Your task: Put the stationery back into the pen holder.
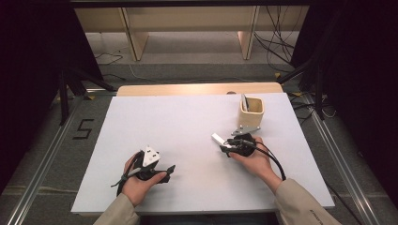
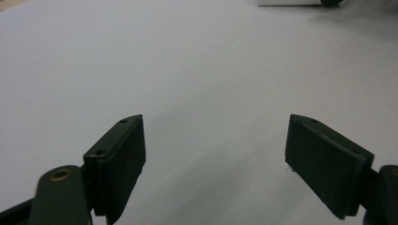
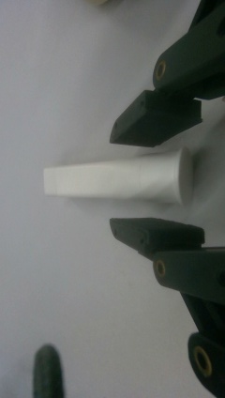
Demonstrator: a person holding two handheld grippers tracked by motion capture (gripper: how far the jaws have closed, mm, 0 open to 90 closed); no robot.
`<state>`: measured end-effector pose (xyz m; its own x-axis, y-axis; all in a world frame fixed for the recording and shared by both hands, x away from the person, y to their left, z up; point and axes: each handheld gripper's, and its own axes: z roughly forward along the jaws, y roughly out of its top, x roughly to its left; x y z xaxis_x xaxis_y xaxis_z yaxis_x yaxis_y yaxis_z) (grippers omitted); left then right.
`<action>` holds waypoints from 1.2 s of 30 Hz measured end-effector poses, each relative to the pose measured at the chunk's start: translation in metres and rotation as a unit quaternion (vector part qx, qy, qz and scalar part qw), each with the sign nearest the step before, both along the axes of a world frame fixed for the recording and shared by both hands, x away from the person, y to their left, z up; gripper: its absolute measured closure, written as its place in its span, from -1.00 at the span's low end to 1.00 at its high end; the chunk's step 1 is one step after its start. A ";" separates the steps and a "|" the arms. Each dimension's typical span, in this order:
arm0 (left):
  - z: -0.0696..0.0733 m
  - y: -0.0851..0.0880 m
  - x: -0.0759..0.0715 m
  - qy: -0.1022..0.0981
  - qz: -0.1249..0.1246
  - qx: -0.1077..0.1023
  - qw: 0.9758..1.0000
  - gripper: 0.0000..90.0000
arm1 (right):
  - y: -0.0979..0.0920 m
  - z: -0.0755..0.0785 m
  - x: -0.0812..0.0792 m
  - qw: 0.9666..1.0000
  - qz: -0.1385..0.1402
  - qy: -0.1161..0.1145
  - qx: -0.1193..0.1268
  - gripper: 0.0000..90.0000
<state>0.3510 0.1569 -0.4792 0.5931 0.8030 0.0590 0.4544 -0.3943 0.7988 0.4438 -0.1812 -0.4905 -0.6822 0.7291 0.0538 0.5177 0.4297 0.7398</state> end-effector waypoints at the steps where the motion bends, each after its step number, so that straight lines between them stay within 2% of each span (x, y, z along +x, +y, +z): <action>1: 0.000 0.000 0.000 0.000 0.000 0.000 1.000 -0.54 | 0.000 0.000 0.000 1.000 -0.001 0.002 0.000 0.20; 36: 0.000 0.000 0.000 0.000 0.000 0.000 1.000 -0.54 | 0.001 -0.003 0.002 1.000 -0.003 0.003 -0.010 0.39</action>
<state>0.3512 0.1568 -0.4791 0.5935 0.8026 0.0597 0.4537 -0.3949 0.7989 0.4457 -0.1807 -0.4938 -0.6781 0.7337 0.0430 0.5239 0.4415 0.7285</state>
